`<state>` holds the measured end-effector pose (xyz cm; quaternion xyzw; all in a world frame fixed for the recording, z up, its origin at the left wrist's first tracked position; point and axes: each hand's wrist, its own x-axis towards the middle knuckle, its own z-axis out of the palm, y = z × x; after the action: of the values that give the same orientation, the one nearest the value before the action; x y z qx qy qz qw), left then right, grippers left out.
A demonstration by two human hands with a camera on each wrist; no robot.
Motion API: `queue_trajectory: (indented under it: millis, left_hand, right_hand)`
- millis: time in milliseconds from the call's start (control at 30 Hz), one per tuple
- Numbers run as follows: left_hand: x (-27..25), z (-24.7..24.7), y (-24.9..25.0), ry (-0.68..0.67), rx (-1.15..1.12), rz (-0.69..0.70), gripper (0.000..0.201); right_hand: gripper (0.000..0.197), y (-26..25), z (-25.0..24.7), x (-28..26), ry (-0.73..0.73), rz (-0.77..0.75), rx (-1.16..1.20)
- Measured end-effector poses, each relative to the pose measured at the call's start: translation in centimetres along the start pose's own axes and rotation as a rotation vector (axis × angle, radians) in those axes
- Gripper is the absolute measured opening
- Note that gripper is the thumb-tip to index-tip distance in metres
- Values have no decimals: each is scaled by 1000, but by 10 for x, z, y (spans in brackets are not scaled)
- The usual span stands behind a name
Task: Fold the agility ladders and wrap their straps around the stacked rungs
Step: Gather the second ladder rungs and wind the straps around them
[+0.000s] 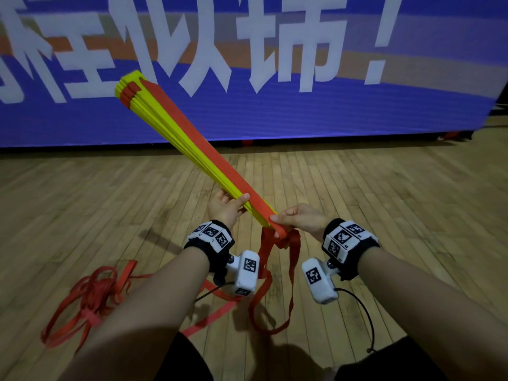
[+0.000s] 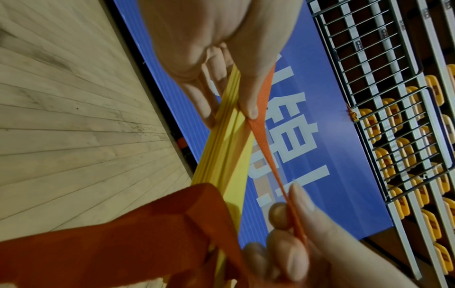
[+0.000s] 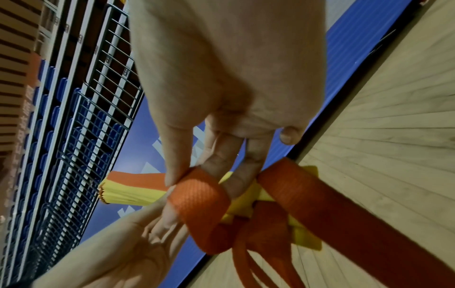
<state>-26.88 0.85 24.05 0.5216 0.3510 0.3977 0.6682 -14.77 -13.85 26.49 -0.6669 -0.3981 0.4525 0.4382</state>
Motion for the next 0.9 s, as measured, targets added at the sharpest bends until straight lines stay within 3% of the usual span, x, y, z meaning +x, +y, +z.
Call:
queue_trajectory:
  millis: [167,233,633,900]
  left_hand:
    - [4,-3,-3,42,-73,-38,56]
    - [3,-3,-3,47,-87,-33,55]
    - [4,-8,-1,38,-75,4,53]
    - [4,-6,-1,6,-63,7,44]
  right_hand:
    - [11,4,5,2,-112,-60,0]
    - [6,7,8,5,-130,-54,11]
    - [16,2,1,2,-153,20,-116]
    - [18,17,-10,13,182,47,-258]
